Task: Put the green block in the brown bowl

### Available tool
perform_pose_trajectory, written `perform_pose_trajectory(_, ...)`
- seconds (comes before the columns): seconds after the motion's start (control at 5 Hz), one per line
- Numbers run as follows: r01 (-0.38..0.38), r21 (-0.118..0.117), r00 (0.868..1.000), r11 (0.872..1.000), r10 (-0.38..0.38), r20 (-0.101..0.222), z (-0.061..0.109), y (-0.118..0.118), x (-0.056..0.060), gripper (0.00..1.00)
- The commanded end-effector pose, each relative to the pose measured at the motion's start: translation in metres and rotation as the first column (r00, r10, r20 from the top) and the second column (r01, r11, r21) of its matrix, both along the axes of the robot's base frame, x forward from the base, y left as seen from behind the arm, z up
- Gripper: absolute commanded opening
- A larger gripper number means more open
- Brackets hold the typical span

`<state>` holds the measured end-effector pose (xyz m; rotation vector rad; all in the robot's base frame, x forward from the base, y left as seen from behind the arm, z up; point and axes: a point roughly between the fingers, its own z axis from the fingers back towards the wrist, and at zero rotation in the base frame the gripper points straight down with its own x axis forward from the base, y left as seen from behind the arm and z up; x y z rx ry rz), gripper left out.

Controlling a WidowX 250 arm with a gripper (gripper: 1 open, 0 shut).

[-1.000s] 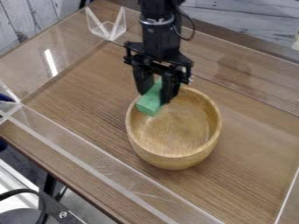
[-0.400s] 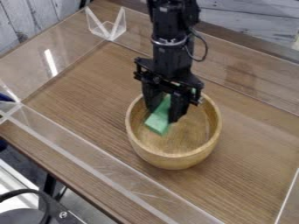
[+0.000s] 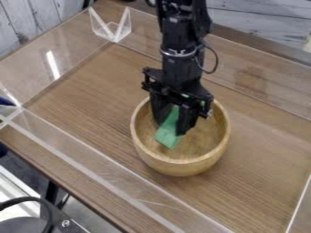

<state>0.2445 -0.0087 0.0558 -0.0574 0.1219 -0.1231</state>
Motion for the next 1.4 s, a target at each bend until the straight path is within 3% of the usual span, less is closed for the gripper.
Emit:
perform_pose_trajectory(0.0, 0.009, 0.000, 0.999, 1.000, -0.009, 0.033, 0.006, -0.002, 0.007, 0.00)
perform_pose_trajectory(0.2, 0.010, -0.001, 0.999, 1.000, -0.009, 0.030, 0.006, -0.002, 0.007, 0.00)
perform_pose_trajectory(0.4, 0.008, -0.002, 0.999, 1.000, -0.008, 0.031, 0.010, -0.002, 0.008, 1.00)
perform_pose_trajectory(0.6, 0.003, -0.006, 0.999, 1.000, -0.002, 0.054, 0.023, -0.002, 0.008, 1.00)
perform_pose_trajectory(1.0, -0.005, -0.019, 0.989, 1.000, 0.008, 0.148, 0.073, 0.000, 0.013, 1.00)
perform_pose_trajectory(1.2, -0.007, -0.018, 0.984, 1.000, 0.010, 0.177, 0.091, 0.004, 0.017, 1.00)
